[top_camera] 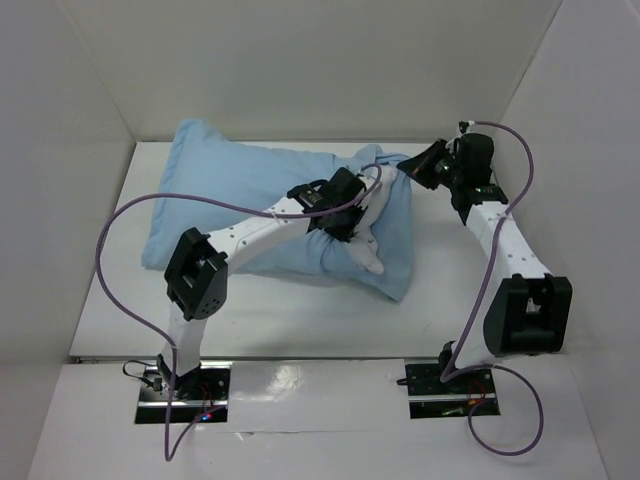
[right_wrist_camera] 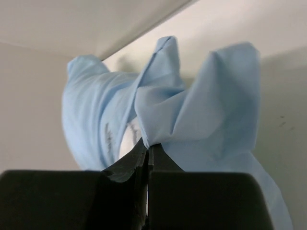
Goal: Put the pillow into the pillowcase
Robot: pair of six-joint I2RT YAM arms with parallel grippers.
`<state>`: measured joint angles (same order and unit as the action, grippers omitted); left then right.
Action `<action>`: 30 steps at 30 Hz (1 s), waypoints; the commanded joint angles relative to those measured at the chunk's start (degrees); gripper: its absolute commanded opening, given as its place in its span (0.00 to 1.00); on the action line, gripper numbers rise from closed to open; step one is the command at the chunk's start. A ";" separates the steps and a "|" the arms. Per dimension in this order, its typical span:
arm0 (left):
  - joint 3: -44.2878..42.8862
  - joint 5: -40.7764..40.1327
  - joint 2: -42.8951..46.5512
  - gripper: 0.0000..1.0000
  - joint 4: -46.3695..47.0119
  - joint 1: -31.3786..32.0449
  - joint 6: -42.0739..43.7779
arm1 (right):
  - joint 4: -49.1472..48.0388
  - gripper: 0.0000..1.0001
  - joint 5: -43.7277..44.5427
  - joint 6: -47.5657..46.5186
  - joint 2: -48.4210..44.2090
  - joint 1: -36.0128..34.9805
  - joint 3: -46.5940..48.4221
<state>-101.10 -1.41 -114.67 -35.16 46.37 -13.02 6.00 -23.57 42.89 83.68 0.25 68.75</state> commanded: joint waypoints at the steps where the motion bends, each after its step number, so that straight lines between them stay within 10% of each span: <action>1: 1.70 2.55 -7.23 0.00 -21.01 0.13 1.77 | -28.40 0.00 -4.10 3.95 -11.25 1.15 1.74; 18: -3.31 5.18 -8.47 0.00 -17.40 -6.20 -4.47 | -4.00 0.00 -14.31 -9.93 -23.03 -3.93 -2.46; 27: -11.66 12.74 -6.80 0.00 -14.34 -6.73 -10.09 | 7.45 0.00 -0.52 -13.10 -15.48 -11.41 -15.31; 30: -11.66 12.75 -5.91 0.00 -13.02 -6.73 -12.46 | 12.97 0.19 7.38 -14.40 -14.86 -11.41 -11.28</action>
<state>-112.14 10.04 -120.62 -46.11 40.53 -21.78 15.70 -23.49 30.61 69.54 -10.63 53.39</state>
